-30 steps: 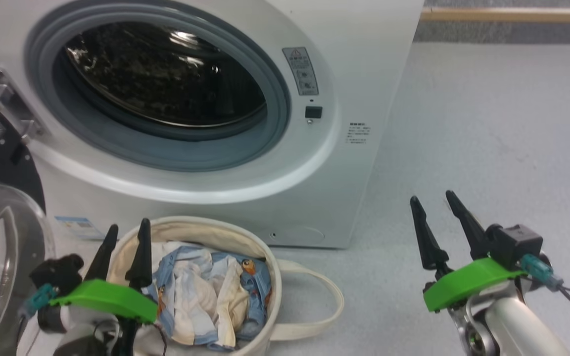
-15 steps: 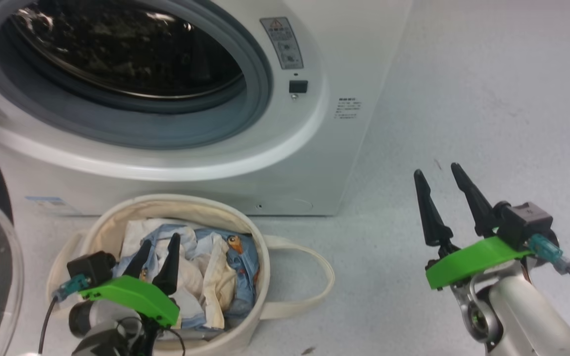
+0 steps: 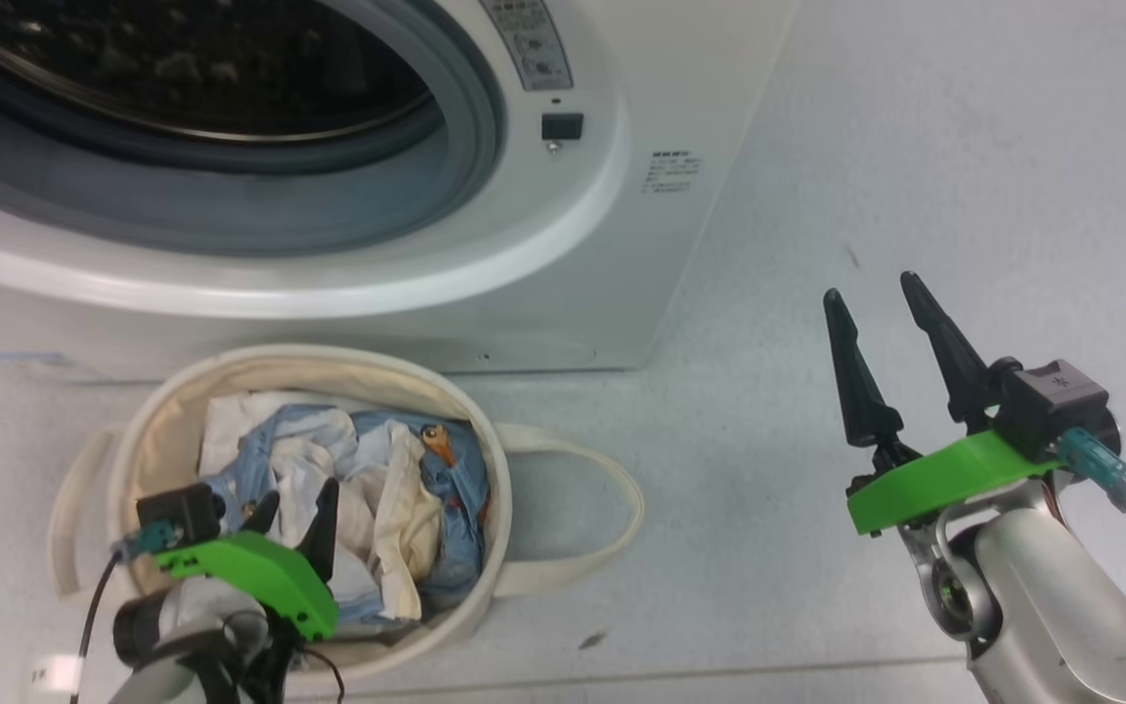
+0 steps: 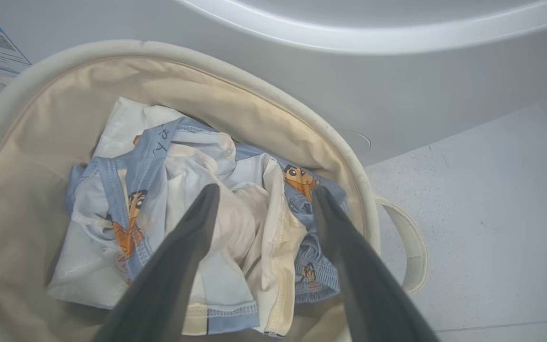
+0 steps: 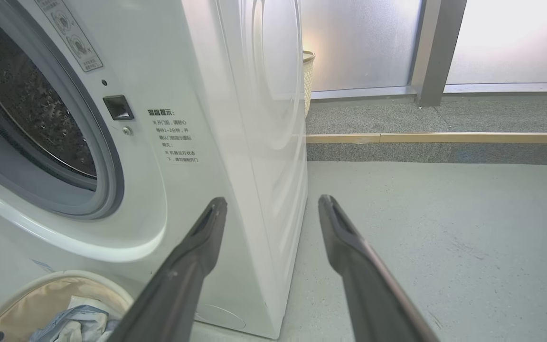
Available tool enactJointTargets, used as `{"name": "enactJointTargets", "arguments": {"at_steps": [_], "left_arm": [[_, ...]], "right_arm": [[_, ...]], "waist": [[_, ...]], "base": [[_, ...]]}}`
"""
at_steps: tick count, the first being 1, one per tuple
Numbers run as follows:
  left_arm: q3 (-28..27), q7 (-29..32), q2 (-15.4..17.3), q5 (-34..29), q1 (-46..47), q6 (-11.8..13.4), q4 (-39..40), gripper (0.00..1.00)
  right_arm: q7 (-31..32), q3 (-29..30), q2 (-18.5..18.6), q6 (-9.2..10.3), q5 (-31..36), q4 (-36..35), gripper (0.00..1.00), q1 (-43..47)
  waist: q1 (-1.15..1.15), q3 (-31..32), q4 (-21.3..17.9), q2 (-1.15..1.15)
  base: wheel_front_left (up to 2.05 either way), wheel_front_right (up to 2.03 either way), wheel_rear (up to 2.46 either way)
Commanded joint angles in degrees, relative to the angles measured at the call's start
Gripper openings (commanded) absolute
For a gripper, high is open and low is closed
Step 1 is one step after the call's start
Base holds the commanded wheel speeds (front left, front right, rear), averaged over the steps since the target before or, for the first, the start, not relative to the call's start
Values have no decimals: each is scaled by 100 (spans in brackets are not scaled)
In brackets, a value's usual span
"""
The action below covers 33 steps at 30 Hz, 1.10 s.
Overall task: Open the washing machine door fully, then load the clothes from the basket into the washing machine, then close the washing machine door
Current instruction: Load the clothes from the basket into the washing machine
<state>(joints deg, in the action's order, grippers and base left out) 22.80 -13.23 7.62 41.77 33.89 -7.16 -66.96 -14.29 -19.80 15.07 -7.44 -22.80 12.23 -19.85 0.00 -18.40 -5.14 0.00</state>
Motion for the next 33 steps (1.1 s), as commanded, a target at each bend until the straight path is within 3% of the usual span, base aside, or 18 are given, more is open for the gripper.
{"name": "enactJointTargets", "arguments": {"at_steps": [1,20,24,33], "left_arm": [[-79,-42,138,30,245,-33,-95,100],[519,576,294,-272,987,4,-671,100],[494,950,362,-228,1114,282,-690,100],[657,1470,435,-333,1411,553,-698,100]], "right_arm": [[-71,-66,64,-5,72,-210,100,-140],[-71,7,-200,-5,319,-635,100,-388],[-71,45,-247,-5,384,-760,100,-394],[-71,195,-274,-5,481,-1002,100,-422]], "waist": [[0,-200,-33,0],[0,-1518,-380,0],[0,-1762,-436,0],[0,-2214,-485,0]], "base": [[0,0,0],[0,0,0],[0,0,0],[0,0,0]]}}
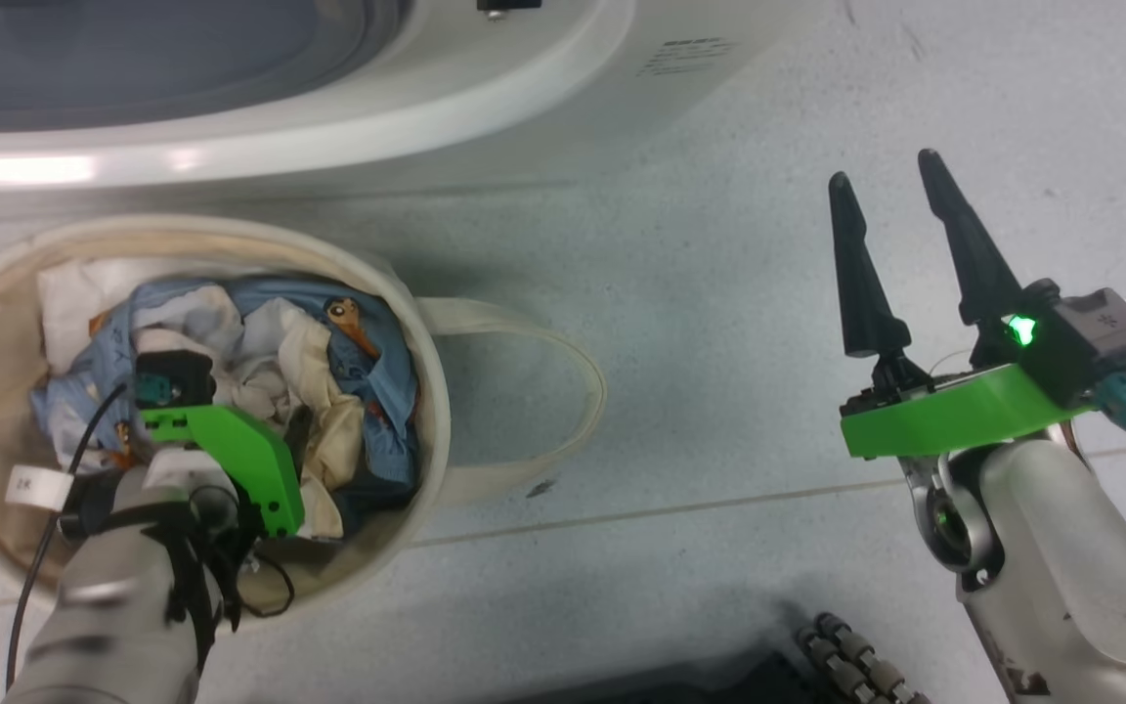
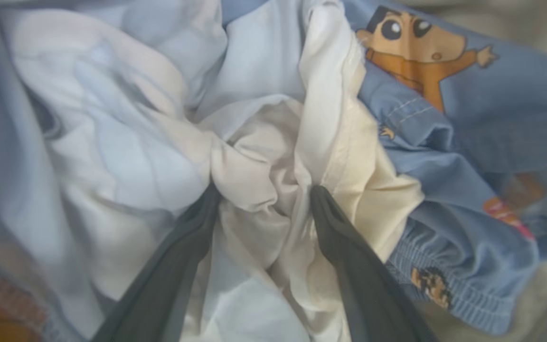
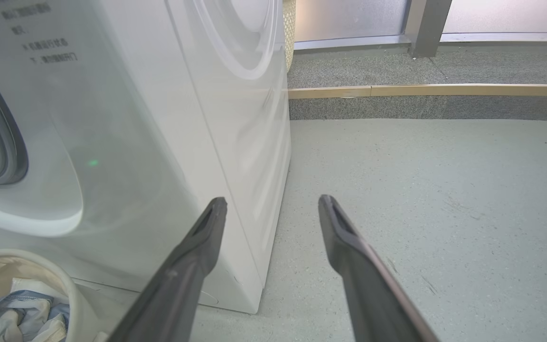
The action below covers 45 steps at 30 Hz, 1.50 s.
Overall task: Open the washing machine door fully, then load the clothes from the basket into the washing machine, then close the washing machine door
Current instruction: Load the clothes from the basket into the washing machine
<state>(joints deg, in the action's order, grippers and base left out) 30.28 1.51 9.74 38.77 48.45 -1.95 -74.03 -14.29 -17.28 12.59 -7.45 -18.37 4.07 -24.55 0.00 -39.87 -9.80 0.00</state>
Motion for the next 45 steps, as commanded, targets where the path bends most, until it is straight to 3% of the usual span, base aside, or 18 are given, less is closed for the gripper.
{"name": "enactJointTargets", "arguments": {"at_steps": [1,8,9,10,21,34,39,45], "left_arm": [[-82,25,232,-39,-9,59,9,100],[-51,302,230,-24,68,323,9,100],[-50,272,227,-19,65,317,9,90],[-51,257,219,-8,53,298,8,1],[-36,-176,132,63,-74,43,8,0],[-63,-1494,38,240,-652,-499,73,0],[-379,-1645,78,503,-1051,-545,545,0],[-749,-1649,207,403,-1606,-551,1529,0]], "right_arm": [[-71,-36,-26,-3,55,-218,100,41],[-71,39,-56,-3,102,-257,100,98],[-71,34,-63,-3,102,-246,100,100],[-71,24,-70,-3,98,-235,100,101],[-71,-58,-39,-3,-7,-75,100,63],[-71,-355,-163,-3,-460,452,100,246],[-71,-465,-124,-3,-657,650,100,440],[-71,-542,-129,-3,-839,800,100,690]], "waist": [[0,-106,-22,0],[0,-151,14,0],[0,-133,20,0],[0,-107,25,0],[0,349,181,0],[0,1798,485,0],[0,2483,669,0],[0,3059,804,0]], "base": [[0,0,0],[0,0,0],[0,0,0],[0,0,0],[0,0,0],[0,0,0],[0,0,0],[0,0,0]]}}
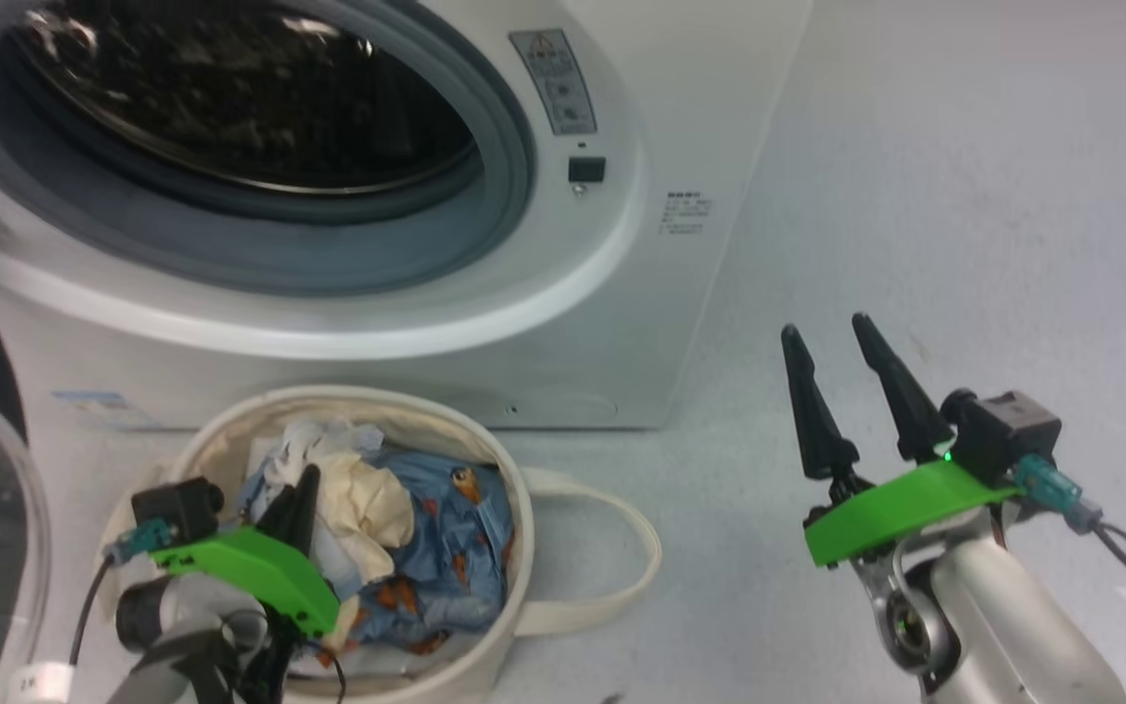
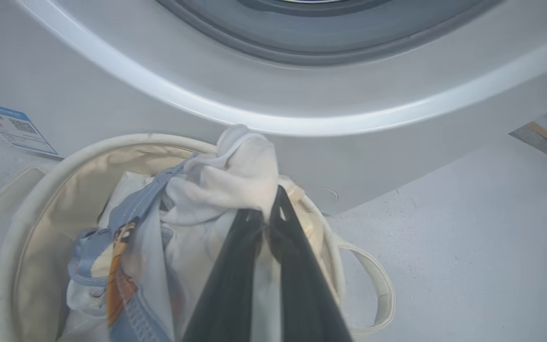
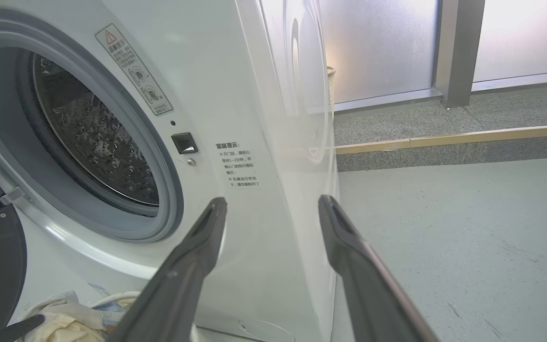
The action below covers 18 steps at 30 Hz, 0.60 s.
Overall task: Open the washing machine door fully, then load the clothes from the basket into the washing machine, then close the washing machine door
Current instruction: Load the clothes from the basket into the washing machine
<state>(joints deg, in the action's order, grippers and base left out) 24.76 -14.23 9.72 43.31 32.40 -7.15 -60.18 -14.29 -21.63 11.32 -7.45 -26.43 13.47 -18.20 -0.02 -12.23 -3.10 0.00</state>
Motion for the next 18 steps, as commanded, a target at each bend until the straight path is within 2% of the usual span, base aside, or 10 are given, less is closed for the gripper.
{"name": "enactJointTargets", "arguments": {"at_steps": [1,10,14,18], "left_arm": [[-245,-75,223,-97,-88,-32,302,0],[-791,-76,281,-737,-686,15,1863,0],[-1075,-76,215,-1111,-927,91,2848,0],[-1185,-76,149,-1314,-1055,134,3375,0]], "right_arm": [[-71,-113,7,-3,-59,-119,100,96],[-71,-58,116,-3,-219,-22,100,498],[-71,-33,140,-3,-257,-30,100,628],[-71,-34,151,-3,-275,-44,100,668]], "waist": [[2,383,156,0],[2,1051,262,0],[2,1163,277,0],[2,1201,271,0]], "base": [[0,0,0],[0,0,0],[0,0,0],[0,0,0]]}}
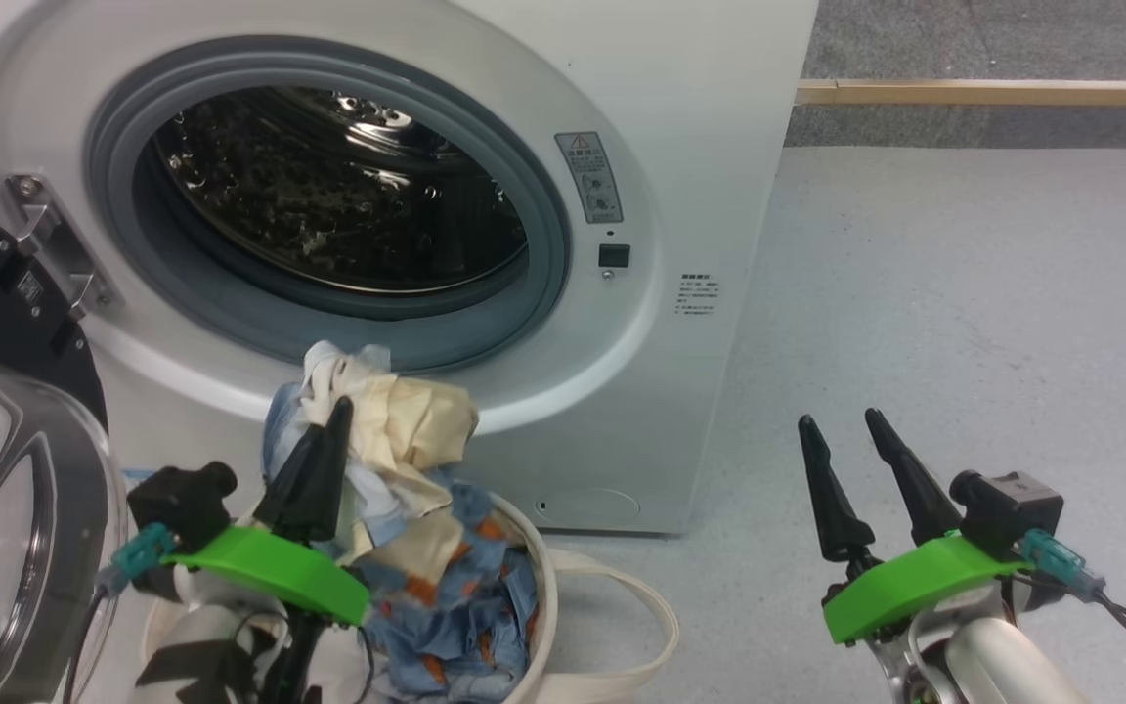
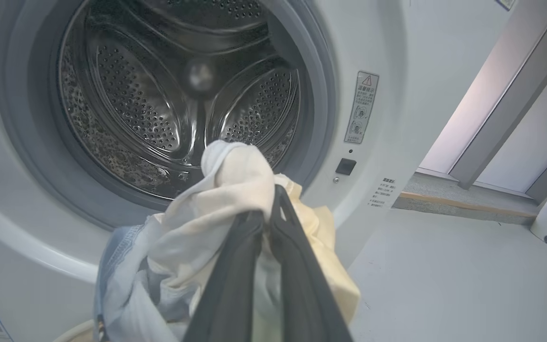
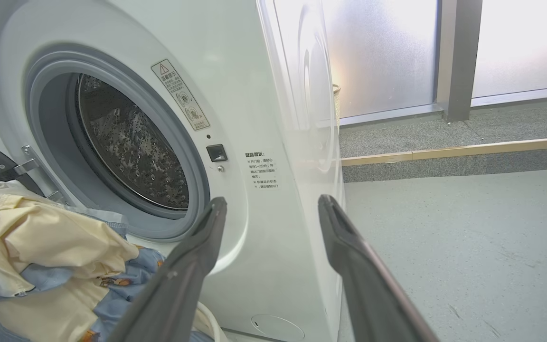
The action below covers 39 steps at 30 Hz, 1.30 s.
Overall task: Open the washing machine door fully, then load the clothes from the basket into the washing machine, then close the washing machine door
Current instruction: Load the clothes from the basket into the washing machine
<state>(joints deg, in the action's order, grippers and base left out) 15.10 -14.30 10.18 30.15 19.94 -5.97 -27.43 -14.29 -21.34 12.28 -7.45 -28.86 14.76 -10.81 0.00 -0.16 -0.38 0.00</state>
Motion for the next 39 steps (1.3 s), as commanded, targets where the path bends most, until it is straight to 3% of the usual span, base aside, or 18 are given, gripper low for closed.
{"name": "enactJointTargets", "arguments": {"at_steps": [1,9,23,32,39], "left_arm": [[-246,-69,87,-39,171,24,226,0],[-399,-70,139,-222,418,69,487,0],[-898,-70,198,-591,2344,-7,-13,0],[-1471,-70,179,-723,2812,-107,-835,0],[-1605,-70,312,-966,3265,-143,-1648,0]], "right_arm": [[-71,-66,59,-3,-36,-175,100,-67],[-71,-96,130,-3,-40,-192,100,-79],[-71,-225,425,-3,-21,-249,100,-243],[-71,-89,500,-3,153,-420,100,-442],[-71,73,463,-3,331,-557,100,-563]], "waist": [[0,3,-5,0],[0,-6,-72,0],[0,-525,-225,0],[0,-1355,-473,0],[0,-1905,-667,0]], "base": [[0,0,0],[0,0,0],[0,0,0],[0,0,0],[0,0,0]]}}
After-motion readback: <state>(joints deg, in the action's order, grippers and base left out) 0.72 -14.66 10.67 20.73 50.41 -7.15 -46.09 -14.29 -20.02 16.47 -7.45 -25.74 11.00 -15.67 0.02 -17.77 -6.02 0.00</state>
